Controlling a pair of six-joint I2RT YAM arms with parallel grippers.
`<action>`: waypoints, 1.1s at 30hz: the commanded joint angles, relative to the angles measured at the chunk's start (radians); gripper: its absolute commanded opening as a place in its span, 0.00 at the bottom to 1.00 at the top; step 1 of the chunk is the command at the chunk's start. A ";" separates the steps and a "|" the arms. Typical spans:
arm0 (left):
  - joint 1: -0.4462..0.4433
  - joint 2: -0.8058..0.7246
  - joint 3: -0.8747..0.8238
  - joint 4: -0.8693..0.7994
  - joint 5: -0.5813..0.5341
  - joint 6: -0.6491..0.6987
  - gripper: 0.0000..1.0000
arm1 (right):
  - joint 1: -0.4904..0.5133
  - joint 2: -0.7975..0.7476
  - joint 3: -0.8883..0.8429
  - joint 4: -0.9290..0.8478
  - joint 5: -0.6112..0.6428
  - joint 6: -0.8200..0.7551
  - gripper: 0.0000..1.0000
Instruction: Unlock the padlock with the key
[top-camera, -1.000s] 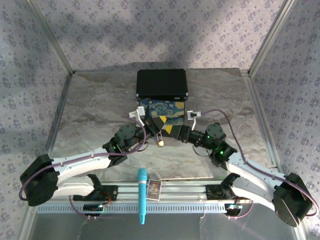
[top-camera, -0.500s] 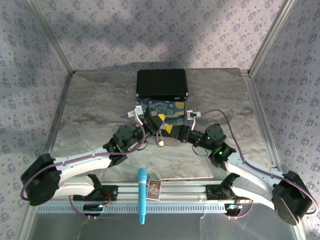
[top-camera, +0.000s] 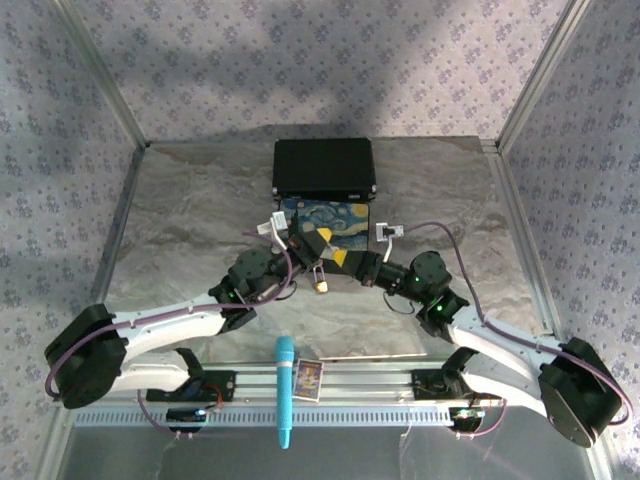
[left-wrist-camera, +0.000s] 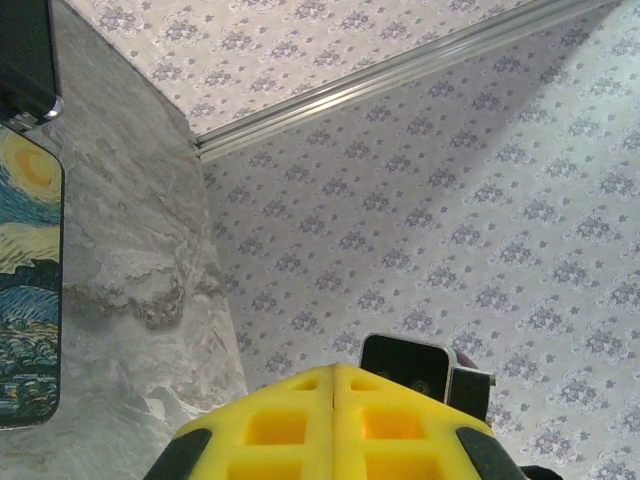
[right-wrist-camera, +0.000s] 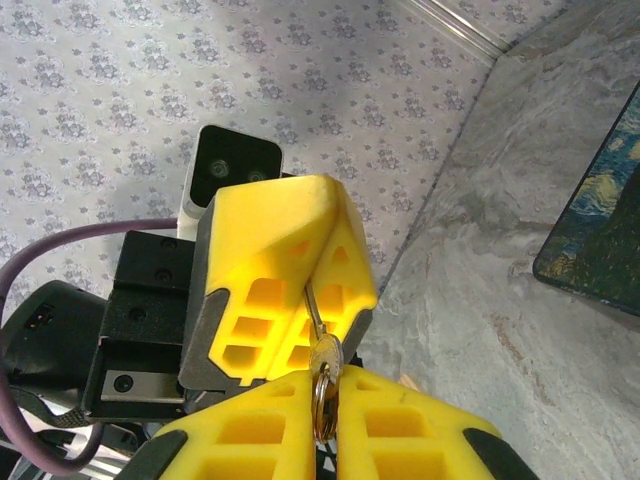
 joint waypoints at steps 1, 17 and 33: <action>0.006 0.015 -0.007 0.029 0.010 -0.012 0.00 | -0.005 -0.018 -0.014 0.042 0.021 -0.005 0.12; 0.006 0.020 -0.022 0.058 0.020 -0.034 0.00 | -0.007 0.007 0.001 0.042 0.019 -0.012 0.11; 0.015 -0.103 0.048 -0.338 -0.090 0.011 0.91 | -0.010 -0.057 -0.006 -0.103 0.060 -0.026 0.00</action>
